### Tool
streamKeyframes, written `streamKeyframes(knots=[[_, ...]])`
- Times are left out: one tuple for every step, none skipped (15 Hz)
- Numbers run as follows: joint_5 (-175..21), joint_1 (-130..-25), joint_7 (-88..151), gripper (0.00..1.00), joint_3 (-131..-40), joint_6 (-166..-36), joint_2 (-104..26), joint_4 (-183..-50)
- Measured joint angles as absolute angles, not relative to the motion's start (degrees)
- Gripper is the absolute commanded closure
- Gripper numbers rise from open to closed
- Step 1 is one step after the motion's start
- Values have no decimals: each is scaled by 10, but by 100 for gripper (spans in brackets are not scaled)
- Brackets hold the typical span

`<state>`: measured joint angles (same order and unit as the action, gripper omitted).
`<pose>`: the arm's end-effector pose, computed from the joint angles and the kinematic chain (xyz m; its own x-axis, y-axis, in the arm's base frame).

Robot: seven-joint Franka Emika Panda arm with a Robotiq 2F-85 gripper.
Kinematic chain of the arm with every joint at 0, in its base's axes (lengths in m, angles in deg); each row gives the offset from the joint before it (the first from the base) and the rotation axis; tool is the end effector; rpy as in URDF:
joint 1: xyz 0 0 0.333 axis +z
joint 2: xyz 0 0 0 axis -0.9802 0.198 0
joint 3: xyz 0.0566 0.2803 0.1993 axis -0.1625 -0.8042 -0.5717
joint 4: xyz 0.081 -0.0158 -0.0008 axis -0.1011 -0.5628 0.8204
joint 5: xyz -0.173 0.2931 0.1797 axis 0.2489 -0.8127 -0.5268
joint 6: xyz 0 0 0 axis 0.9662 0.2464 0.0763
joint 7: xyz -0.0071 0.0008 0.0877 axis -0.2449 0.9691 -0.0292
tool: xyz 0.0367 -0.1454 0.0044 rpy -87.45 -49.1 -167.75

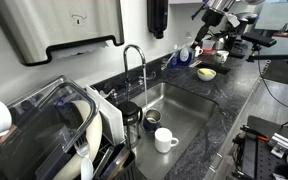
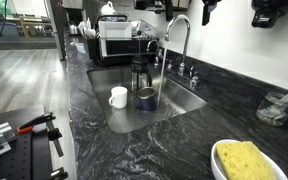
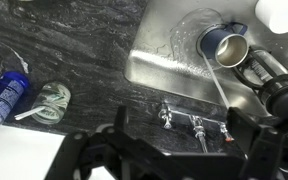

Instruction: Push the right faucet handle backwards

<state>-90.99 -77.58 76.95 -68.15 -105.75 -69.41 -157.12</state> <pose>0.4694 -0.1726 0.4637 0.8944 0.2062 0.3970 0.2217 -0.9751 0.0072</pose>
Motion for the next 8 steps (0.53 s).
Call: streamKeyframes(knots=[[-928,-774,788,0,-682,-1065,-673,-1559],[-946,-773,805,0,-683,-1070,-653,-1546],[-962,-773,820,0,-687,-1075,-633,-1534],[-973,-774,829,0,-692,-1080,-615,-1522],[-980,-775,832,0,-700,-1084,-598,-1511],[-983,-777,832,0,-709,-1086,-580,-1500],[-984,-779,831,0,-719,-1088,-562,-1488],[-983,-782,826,0,-730,-1091,-543,-1477]])
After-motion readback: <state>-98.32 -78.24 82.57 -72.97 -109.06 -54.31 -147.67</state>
